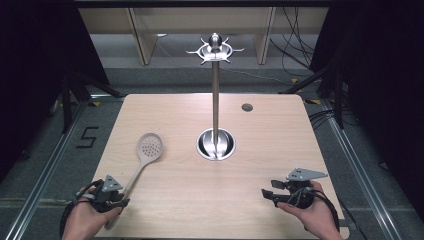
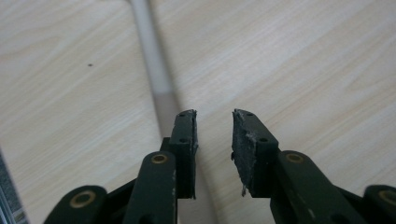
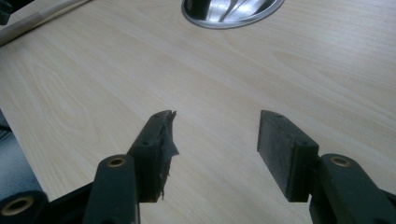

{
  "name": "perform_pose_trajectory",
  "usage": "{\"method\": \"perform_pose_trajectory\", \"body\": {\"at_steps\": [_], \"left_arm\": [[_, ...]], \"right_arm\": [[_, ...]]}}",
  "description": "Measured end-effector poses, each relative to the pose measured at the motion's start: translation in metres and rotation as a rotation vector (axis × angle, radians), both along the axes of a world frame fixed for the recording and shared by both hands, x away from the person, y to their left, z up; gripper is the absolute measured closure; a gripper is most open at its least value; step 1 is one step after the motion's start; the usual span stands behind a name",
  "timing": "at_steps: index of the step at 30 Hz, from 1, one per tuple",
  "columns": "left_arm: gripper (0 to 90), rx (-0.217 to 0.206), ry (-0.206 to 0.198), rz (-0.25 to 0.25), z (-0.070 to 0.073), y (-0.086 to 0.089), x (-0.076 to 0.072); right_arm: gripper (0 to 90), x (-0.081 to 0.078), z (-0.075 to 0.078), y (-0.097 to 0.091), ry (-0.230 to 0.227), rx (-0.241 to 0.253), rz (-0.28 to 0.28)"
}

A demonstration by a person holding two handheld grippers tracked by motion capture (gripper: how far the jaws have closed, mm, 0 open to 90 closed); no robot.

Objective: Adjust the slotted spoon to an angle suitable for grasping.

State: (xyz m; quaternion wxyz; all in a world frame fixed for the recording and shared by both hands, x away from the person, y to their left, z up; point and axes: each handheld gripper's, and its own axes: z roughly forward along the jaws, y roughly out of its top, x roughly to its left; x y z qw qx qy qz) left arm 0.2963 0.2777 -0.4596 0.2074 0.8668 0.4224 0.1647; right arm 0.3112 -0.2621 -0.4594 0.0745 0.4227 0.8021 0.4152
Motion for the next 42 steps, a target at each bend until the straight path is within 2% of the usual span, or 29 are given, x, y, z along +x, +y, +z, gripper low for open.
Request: {"method": "perform_pose_trajectory", "body": {"at_steps": [1,2,3,4,5,6,7,8,9,10,11,12,13,14,15,17,20,22,24,25,27,28,29,32,33,34,37,40,42], "left_arm": [[74.0,0.000,0.000,0.000,0.000,0.000,0.000],[74.0,-0.030,-0.009,0.032,0.001,0.002,0.000],[79.3,0.010,-0.007,-0.009,0.005,0.009,0.002],[83.6,0.013,-0.003,0.016,0.007,0.010,0.001],[86.6,0.013,-0.001,0.030,0.008,0.013,0.002],[88.5,0.040,-0.007,0.003,0.010,0.018,0.005],[89.1,0.026,-0.013,0.050,0.009,0.019,0.004],[89.2,0.039,-0.015,0.041,0.009,0.024,0.005],[89.2,0.044,-0.009,0.068,0.009,0.027,0.004],[89.3,0.039,0.005,0.059,0.008,0.034,0.005],[89.3,0.037,0.018,0.087,0.005,0.035,0.004],[89.3,0.037,0.018,0.087,0.005,0.035,0.004],[89.3,0.068,0.059,0.055,0.003,0.041,0.006],[89.3,0.068,0.059,0.055,0.003,0.041,0.006],[89.3,0.092,0.079,0.040,0.002,0.043,0.007],[89.3,0.084,0.117,0.086,-0.002,0.043,0.005],[89.3,0.109,0.183,0.059,-0.002,0.049,0.004],[89.3,0.118,0.202,0.049,-0.005,0.050,0.003],[89.3,0.091,0.204,0.071,-0.010,0.049,0.001],[89.3,0.104,0.226,0.046,-0.009,0.050,0.000],[89.3,0.094,0.246,0.035,-0.011,0.050,-0.001],[89.3,0.088,0.258,0.043,-0.013,0.049,-0.002],[89.3,0.098,0.262,0.024,-0.015,0.050,-0.002],[89.3,0.108,0.295,0.015,-0.020,0.049,-0.002],[89.3,0.071,0.278,0.046,-0.024,0.047,-0.005],[89.3,0.093,0.292,0.014,-0.023,0.048,-0.003],[89.3,0.088,0.314,0.006,-0.024,0.045,-0.002],[89.4,0.071,0.292,0.006,-0.026,0.042,-0.002],[89.3,0.080,0.331,-0.009,-0.024,0.042,0.000]], "right_arm": [[46.1,0.000,0.000,0.000,0.000,0.000,0.000],[46.1,0.000,0.000,0.000,0.001,0.008,-0.002],[46.1,0.003,-0.002,-0.002,-0.020,0.011,0.012],[46.1,0.003,-0.002,-0.003,-0.031,-0.003,0.002],[46.1,0.003,-0.001,-0.005,-0.011,-0.002,-0.001],[46.1,0.002,-0.001,-0.006,-0.014,0.013,0.002],[46.2,0.001,0.000,-0.006,-0.007,0.019,-0.033],[46.2,0.002,-0.001,-0.005,-0.018,0.028,-0.032],[46.2,0.002,0.000,-0.005,-0.013,0.028,-0.031],[46.3,0.003,0.000,-0.006,-0.032,0.013,-0.019],[46.2,0.003,0.001,-0.005,-0.038,0.007,-0.020],[46.2,0.003,0.001,-0.005,-0.038,0.007,-0.020],[46.2,0.000,0.003,-0.003,-0.020,-0.003,-0.037],[46.2,-0.001,0.004,-0.003,-0.020,0.011,-0.023],[46.2,-0.001,0.004,-0.003,-0.020,0.011,-0.023],[46.2,-0.001,0.005,-0.003,-0.057,-0.006,-0.009],[46.3,-0.002,0.005,-0.004,-0.067,-0.022,-0.019],[46.2,-0.004,0.006,-0.004,-0.055,-0.012,-0.026],[46.2,-0.003,0.006,-0.004,-0.075,-0.026,-0.017],[46.2,-0.003,0.006,-0.003,-0.072,-0.014,-0.012],[46.2,-0.003,0.006,-0.003,-0.070,-0.013,-0.010],[46.2,-0.003,0.005,-0.002,-0.075,-0.016,-0.004],[46.2,-0.004,0.006,-0.002,-0.082,-0.031,-0.021],[46.2,-0.005,0.006,-0.001,-0.043,-0.014,-0.028],[46.2,-0.003,0.005,-0.004,-0.077,-0.037,-0.013],[46.2,-0.003,0.005,-0.003,-0.074,-0.026,-0.017],[46.1,-0.004,0.004,-0.002,-0.060,-0.008,-0.026],[46.0,-0.003,0.005,-0.003,-0.066,-0.035,-0.015],[46.0,-0.005,0.006,-0.001,-0.042,-0.020,-0.024]]}}
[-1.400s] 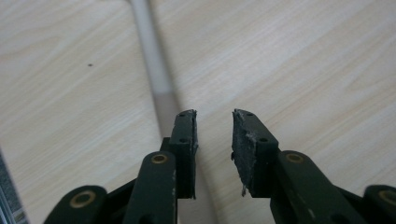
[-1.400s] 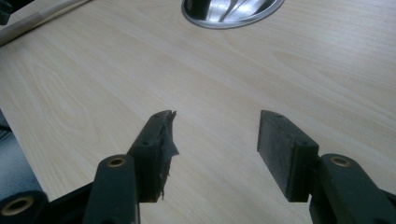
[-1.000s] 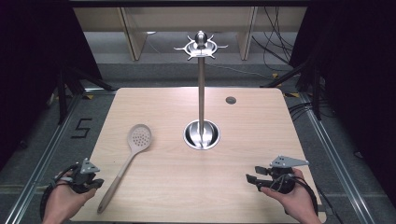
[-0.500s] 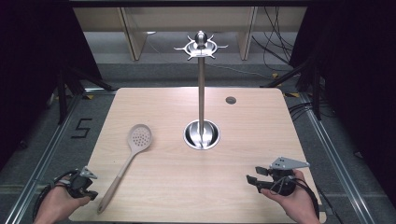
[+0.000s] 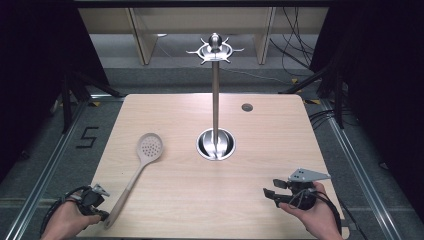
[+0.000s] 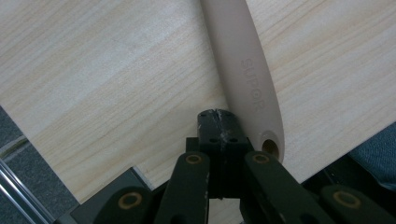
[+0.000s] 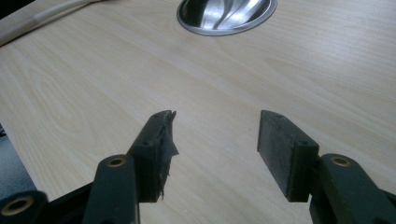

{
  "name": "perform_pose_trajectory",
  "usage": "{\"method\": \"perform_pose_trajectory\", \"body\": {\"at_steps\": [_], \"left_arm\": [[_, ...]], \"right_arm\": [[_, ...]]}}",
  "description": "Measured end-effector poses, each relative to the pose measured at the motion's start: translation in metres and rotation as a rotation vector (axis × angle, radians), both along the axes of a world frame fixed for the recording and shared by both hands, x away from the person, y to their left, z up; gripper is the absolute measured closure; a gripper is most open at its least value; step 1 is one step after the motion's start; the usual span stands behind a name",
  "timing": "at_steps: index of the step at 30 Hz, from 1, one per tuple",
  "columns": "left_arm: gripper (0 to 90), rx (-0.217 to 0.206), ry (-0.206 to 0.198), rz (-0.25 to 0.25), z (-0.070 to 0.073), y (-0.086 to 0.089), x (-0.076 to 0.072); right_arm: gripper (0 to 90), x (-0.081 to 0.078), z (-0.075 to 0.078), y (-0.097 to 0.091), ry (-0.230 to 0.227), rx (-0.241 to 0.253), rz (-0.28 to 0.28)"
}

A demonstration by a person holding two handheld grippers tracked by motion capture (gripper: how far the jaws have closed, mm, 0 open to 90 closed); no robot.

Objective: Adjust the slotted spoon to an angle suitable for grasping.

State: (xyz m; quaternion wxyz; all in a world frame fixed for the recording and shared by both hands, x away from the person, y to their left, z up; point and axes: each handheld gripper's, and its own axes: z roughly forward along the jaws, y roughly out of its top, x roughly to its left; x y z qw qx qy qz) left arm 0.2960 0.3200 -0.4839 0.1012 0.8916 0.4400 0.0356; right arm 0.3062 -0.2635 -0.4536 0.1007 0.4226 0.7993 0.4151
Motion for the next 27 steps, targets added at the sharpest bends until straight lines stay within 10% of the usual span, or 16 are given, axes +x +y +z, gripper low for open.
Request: {"method": "perform_pose_trajectory", "body": {"at_steps": [12,27], "left_arm": [[89.3,-0.037,0.011,-0.085,0.001,-0.030,0.002],[89.1,-0.047,-0.032,-0.273,0.001,-0.112,0.024]], "right_arm": [[45.9,0.002,-0.001,-0.002,-0.025,-0.017,0.013],[45.7,0.000,-0.001,0.000,0.007,0.000,0.007]]}}
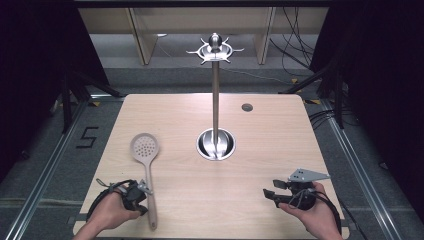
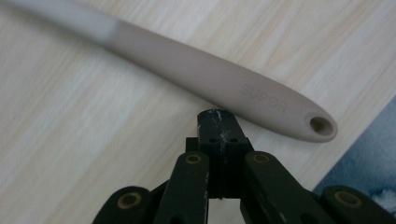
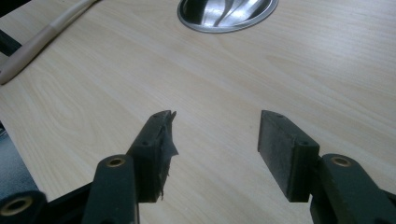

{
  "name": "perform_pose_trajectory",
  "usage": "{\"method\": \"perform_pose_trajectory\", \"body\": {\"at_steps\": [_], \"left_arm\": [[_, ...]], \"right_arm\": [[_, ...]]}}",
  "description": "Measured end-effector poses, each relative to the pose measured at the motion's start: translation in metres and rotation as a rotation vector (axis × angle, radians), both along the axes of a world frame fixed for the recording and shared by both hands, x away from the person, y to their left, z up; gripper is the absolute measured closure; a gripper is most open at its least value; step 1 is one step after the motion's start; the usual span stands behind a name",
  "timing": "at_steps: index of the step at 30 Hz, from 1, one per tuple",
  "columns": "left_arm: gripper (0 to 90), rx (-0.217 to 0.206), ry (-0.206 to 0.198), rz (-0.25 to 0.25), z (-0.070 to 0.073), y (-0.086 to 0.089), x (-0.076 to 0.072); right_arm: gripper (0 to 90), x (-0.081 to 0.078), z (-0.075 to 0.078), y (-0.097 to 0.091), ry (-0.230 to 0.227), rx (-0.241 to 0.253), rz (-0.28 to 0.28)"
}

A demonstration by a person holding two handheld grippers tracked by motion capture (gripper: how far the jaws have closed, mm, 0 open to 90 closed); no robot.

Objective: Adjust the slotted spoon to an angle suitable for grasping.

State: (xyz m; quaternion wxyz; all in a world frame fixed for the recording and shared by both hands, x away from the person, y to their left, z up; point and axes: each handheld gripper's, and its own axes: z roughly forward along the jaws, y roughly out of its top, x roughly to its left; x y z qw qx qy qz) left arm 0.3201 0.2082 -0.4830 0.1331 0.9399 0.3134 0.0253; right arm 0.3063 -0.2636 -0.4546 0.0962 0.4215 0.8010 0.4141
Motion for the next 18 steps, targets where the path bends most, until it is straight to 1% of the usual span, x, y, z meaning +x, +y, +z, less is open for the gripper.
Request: {"method": "perform_pose_trajectory", "body": {"at_steps": [1,2,3,4,5,6,7,8,9,10,12,14,15,16,18], "left_arm": [[89.1,0.012,0.003,-0.013,0.001,-0.005,0.002],[89.0,0.006,-0.009,-0.041,0.000,-0.016,0.007],[89.0,0.006,-0.009,-0.041,0.000,-0.016,0.007],[88.9,-0.001,-0.021,-0.050,0.000,-0.023,0.011],[88.9,0.002,-0.028,-0.059,-0.001,-0.029,0.013],[88.7,0.021,-0.023,-0.080,0.001,-0.036,0.016],[88.6,0.019,-0.029,-0.087,0.001,-0.040,0.018],[88.4,0.016,-0.039,-0.095,0.001,-0.045,0.021],[88.3,0.007,-0.046,-0.097,0.001,-0.049,0.023],[88.3,0.004,-0.055,-0.103,0.002,-0.053,0.025],[87.9,-0.009,-0.067,-0.109,0.001,-0.059,0.030],[87.0,-0.016,-0.070,-0.116,0.001,-0.063,0.034],[87.0,-0.023,-0.078,-0.114,0.001,-0.064,0.035],[86.7,-0.035,-0.096,-0.118,0.002,-0.064,0.036],[85.5,-0.059,-0.117,-0.113,0.003,-0.063,0.035]], "right_arm": [[45.7,0.000,0.000,0.000,0.001,0.000,0.000],[45.7,0.002,0.000,-0.001,-0.025,-0.017,0.008],[45.7,0.002,0.000,-0.001,-0.025,-0.017,0.008],[45.7,0.001,0.000,-0.002,-0.024,-0.019,0.008],[45.7,0.001,0.000,-0.002,-0.024,-0.019,0.008],[45.6,0.001,0.000,-0.002,-0.024,-0.018,0.008],[45.6,-0.001,0.000,0.000,0.016,0.002,-0.006],[45.6,-0.001,0.000,0.001,0.013,0.012,-0.009],[45.6,0.000,0.000,0.000,0.001,0.013,-0.004],[45.6,0.000,0.001,-0.001,0.007,0.002,-0.004],[45.6,0.000,0.000,-0.001,0.010,0.004,-0.006],[45.6,0.000,0.000,-0.001,0.009,0.003,-0.005],[45.6,0.000,0.000,-0.001,0.009,0.003,-0.005],[45.6,0.000,0.000,-0.001,0.011,0.004,-0.006],[45.6,0.000,0.000,-0.001,0.007,0.005,-0.004]]}}
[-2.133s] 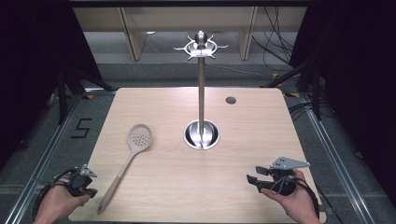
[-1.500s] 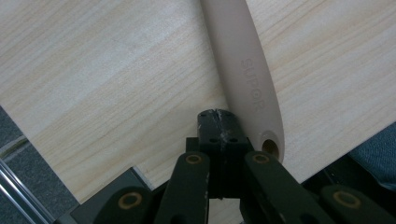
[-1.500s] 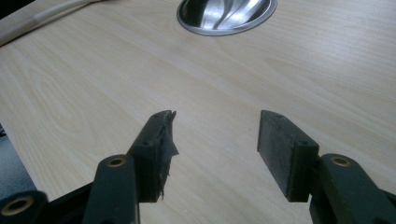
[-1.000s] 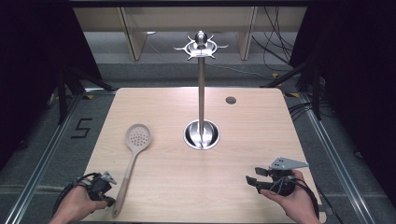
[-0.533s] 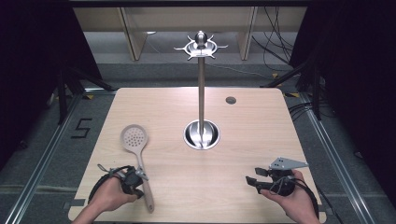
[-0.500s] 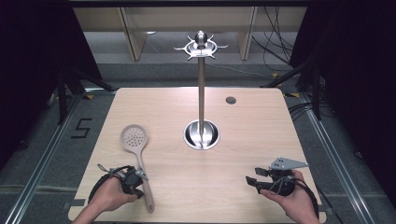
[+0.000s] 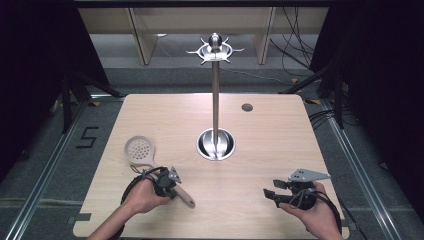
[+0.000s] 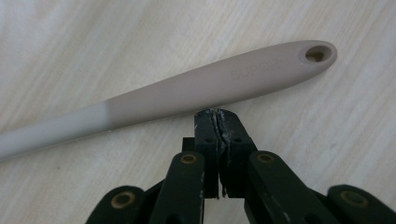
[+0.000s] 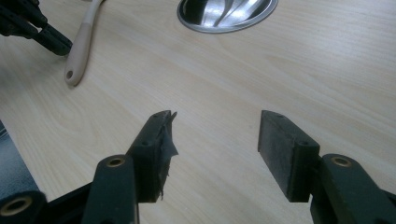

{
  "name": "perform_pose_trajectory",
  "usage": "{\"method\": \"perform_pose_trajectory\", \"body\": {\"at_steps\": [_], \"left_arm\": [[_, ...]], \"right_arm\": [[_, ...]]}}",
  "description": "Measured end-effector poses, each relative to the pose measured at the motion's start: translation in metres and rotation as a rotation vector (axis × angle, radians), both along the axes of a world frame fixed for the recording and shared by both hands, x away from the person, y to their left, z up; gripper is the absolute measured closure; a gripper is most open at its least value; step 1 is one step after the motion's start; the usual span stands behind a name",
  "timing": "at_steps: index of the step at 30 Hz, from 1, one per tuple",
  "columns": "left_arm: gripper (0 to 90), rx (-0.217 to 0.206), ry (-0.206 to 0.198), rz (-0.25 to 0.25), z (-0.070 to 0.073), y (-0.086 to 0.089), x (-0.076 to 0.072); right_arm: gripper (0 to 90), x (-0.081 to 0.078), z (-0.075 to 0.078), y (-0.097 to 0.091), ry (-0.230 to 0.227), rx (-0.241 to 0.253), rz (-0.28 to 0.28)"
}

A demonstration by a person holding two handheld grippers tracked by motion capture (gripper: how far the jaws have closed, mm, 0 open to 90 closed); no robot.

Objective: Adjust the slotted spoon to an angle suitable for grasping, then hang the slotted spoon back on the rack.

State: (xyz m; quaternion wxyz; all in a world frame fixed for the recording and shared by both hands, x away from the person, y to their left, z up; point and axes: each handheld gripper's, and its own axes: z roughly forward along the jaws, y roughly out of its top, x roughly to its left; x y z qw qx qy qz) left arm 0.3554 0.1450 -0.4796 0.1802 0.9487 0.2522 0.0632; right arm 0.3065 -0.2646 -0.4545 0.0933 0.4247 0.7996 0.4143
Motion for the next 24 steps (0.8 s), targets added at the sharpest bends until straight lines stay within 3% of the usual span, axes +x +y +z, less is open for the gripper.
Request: {"method": "perform_pose_trajectory", "body": {"at_steps": [1,4,5,6,7,9,11,13,14,15,16,18,20,21,23,24], "left_arm": [[83.2,-0.015,-0.013,0.000,0.001,0.001,-0.001],[78.9,-0.087,-0.069,0.002,0.006,0.010,-0.008],[73.2,-0.120,-0.096,-0.003,0.008,0.016,-0.013],[73.2,-0.126,-0.111,-0.007,0.010,0.021,-0.016],[69.6,-0.164,-0.144,0.000,0.009,0.026,-0.021],[61.1,-0.176,-0.176,-0.006,0.010,0.037,-0.027],[54.8,-0.224,-0.217,0.007,0.005,0.043,-0.032],[49.5,-0.224,-0.230,-0.006,0.003,0.047,-0.034],[48.3,-0.216,-0.235,-0.004,0.003,0.048,-0.033],[46.2,-0.224,-0.230,0.002,0.002,0.047,-0.032],[44.6,-0.232,-0.234,-0.002,0.003,0.045,-0.032],[42.4,-0.245,-0.245,0.003,0.005,0.042,-0.031],[40.2,-0.252,-0.262,0.000,0.008,0.038,-0.032],[39.0,-0.260,-0.266,0.000,0.010,0.036,-0.033],[36.6,-0.260,-0.282,-0.020,0.012,0.035,-0.033],[35.2,-0.238,-0.287,-0.026,0.012,0.034,-0.034]], "right_arm": [[45.6,0.002,-0.001,-0.001,-0.027,0.002,0.006],[45.6,0.001,0.000,-0.002,-0.005,0.009,-0.008],[45.6,0.003,0.000,-0.005,-0.033,-0.008,-0.005],[45.6,0.003,0.000,-0.005,-0.033,-0.008,-0.005],[45.6,0.003,-0.001,-0.006,-0.042,0.004,-0.011],[45.6,0.003,-0.001,-0.007,0.001,0.039,-0.028],[45.7,0.008,-0.002,-0.013,-0.035,0.014,-0.028],[45.7,0.010,-0.002,-0.016,-0.031,0.009,-0.036],[45.7,0.012,-0.003,-0.017,-0.051,0.008,-0.043],[45.7,0.012,-0.003,-0.018,-0.038,0.012,-0.042],[45.7,0.010,-0.003,-0.016,0.004,0.043,-0.055],[45.7,0.013,-0.003,-0.019,-0.047,-0.001,-0.059],[45.7,0.013,-0.002,-0.019,-0.037,0.002,-0.045],[45.7,0.011,-0.001,-0.017,-0.002,0.030,-0.056],[45.7,0.014,-0.002,-0.016,-0.043,0.015,-0.042],[45.7,0.012,-0.001,-0.013,-0.013,0.034,-0.051]]}}
